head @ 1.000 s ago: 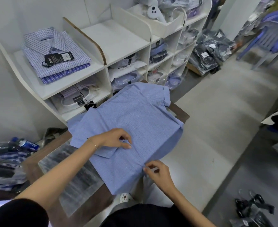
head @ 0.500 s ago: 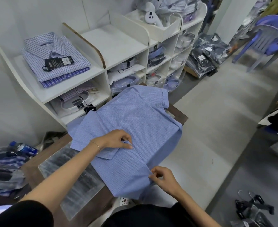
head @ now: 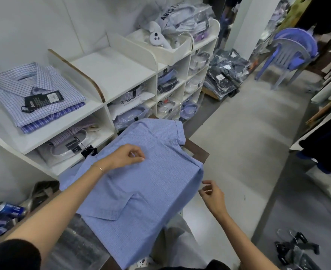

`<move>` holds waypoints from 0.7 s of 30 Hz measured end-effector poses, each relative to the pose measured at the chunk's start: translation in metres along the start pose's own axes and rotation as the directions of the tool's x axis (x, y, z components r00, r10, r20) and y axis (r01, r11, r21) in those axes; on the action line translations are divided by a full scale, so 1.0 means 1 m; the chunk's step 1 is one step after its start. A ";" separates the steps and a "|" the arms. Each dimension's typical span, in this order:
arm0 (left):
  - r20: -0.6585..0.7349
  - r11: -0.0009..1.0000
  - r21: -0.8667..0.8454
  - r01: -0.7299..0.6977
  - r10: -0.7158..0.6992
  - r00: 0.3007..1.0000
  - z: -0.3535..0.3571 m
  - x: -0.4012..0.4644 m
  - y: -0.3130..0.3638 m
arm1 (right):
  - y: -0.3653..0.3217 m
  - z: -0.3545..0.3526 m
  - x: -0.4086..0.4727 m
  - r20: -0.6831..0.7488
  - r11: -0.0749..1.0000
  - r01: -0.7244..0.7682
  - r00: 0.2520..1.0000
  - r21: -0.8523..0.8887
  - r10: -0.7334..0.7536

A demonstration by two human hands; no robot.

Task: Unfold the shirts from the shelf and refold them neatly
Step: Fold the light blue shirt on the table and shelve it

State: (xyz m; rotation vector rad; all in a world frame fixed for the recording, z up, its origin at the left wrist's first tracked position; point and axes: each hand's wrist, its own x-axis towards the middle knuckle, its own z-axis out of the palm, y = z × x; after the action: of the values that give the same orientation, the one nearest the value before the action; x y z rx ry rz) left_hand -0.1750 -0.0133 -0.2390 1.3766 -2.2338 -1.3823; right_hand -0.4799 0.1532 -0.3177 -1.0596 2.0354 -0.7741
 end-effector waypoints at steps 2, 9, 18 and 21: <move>-0.106 0.997 0.069 -0.015 0.023 0.994 -0.017 0.024 0.007 | -0.007 -0.007 0.020 -0.064 0.997 -0.038 0.997 0.066 0.042; -0.239 0.969 0.234 0.076 -0.018 0.971 -0.055 0.093 0.017 | -0.008 -0.009 0.056 0.068 1.000 -0.004 0.998 0.005 0.003; -0.090 0.934 0.343 0.098 -0.071 0.993 -0.055 0.170 0.000 | -0.002 -0.005 0.070 0.043 0.996 0.057 0.998 -0.062 -0.055; -0.047 0.941 0.326 0.092 -0.081 0.996 -0.056 0.189 -0.002 | 0.002 -0.009 0.075 0.086 0.993 0.088 0.993 -0.084 -0.081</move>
State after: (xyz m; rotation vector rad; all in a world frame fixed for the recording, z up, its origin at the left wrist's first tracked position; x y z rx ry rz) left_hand -0.2478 -0.1946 -0.2660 1.6019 -2.4932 -1.0327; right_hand -0.5189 0.0915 -0.3370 -1.2144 1.9804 -0.6775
